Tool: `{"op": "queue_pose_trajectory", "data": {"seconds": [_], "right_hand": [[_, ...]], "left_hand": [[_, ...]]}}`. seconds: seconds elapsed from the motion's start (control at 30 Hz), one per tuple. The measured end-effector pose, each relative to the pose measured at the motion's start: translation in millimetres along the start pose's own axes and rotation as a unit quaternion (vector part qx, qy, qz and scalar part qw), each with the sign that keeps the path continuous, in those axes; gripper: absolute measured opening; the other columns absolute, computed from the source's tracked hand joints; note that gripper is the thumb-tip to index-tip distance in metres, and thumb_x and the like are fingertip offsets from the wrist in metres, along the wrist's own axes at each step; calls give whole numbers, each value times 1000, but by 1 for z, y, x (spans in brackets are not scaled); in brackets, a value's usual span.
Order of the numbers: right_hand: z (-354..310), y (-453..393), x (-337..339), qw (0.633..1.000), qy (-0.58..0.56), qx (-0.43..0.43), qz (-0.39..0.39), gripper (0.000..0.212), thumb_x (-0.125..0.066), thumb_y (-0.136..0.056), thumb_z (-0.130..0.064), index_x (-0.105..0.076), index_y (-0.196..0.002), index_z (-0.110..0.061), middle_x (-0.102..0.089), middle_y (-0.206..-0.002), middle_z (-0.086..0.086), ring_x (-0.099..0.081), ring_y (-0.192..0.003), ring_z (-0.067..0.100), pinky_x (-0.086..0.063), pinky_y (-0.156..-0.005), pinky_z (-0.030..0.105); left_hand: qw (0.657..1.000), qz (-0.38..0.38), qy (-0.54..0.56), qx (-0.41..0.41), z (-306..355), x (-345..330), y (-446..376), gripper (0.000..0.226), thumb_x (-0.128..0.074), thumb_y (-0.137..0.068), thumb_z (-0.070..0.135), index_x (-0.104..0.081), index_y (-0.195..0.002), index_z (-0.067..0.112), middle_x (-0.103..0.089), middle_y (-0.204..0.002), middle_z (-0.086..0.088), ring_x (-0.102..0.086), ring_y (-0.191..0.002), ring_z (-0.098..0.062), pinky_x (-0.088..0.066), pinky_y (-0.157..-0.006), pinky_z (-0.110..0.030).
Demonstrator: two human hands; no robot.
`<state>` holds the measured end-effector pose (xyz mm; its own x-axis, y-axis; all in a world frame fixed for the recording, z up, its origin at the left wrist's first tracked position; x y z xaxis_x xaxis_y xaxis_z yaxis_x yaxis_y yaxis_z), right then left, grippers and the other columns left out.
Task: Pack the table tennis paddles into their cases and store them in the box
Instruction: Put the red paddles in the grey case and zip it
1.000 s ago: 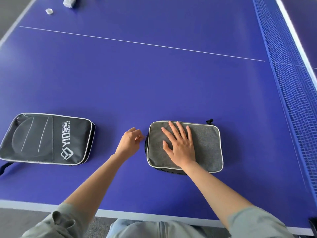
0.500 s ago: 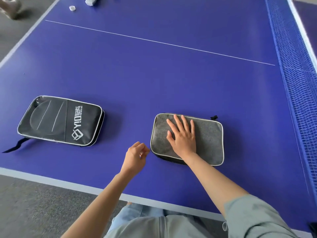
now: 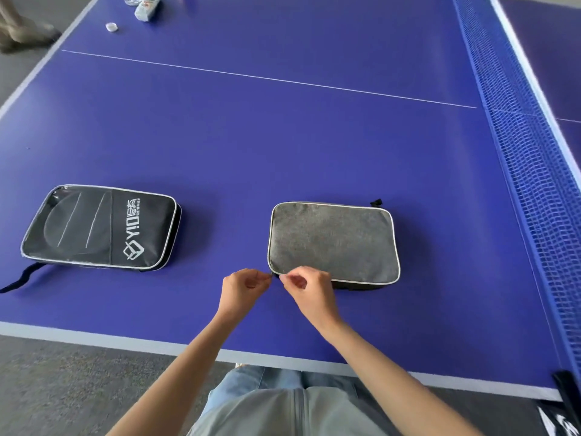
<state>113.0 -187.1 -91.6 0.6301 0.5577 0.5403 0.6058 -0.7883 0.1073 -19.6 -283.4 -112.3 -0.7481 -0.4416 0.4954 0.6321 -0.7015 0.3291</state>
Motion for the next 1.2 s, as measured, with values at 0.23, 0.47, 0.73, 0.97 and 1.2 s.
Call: {"op": "queue_pose_trajectory", "data": {"seconds": [0.23, 0.47, 0.73, 0.97, 1.2], "right_hand": [[12, 14, -40, 937, -233, -262, -2, 19, -64, -89, -17, -73, -91, 0, -73, -83, 15, -66, -62, 16, -59, -74, 32], [10, 9, -54, 868, -369, -329, 42, 16, -65, -85, -2, -69, -93, 11, -69, -80, 14, -65, -63, 17, -60, -67, 26], [9, 15, -53, 839, -424, -331, 79, 8, -71, -79, 1, -70, -84, 6, -66, -76, 14, -62, -67, 23, -58, -64, 21], [13, 12, -56, 855, -385, -331, 103, 14, -69, -78, 6, -66, -89, 16, -63, -74, 12, -60, -63, 19, -59, -72, 28], [13, 6, -46, 892, -338, -293, 57, 17, -65, -82, 5, -67, -97, 14, -68, -87, 25, -66, -56, 7, -57, -67, 19]], "left_hand": [[1000, -23, -12, -18, -5, 0, 1, 10, -73, -79, 10, -77, -87, 15, -66, -79, -1, -59, -66, -12, -42, -61, -8], [989, -95, -78, -75, 6, 9, -10, 9, -71, -80, 10, -77, -85, 15, -60, -79, 10, -59, -64, 1, -45, -65, -22], [941, -70, -173, -280, 101, -14, -72, 31, -60, -89, 15, -65, -119, 21, -58, -117, -6, -49, -107, -28, -38, -92, -30], [784, -241, -443, -362, 112, -101, -105, 65, -40, -85, 68, -14, -143, 51, -3, -159, 2, 2, -145, -33, 2, -114, -61], [805, -167, -443, -358, 99, -90, -112, 64, -29, -81, 76, -7, -139, 59, -12, -154, -4, -12, -139, -35, -5, -113, -56]]}}
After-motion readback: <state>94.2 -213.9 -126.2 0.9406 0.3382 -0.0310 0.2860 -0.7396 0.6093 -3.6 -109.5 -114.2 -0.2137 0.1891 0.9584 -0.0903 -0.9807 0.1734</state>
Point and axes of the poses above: each hand's wrist, its own y-axis away from the middle knuckle, its own x-axis out of the back of the hand, z = x × y, the point moved 5 cm from there along -y, towards the middle knuckle
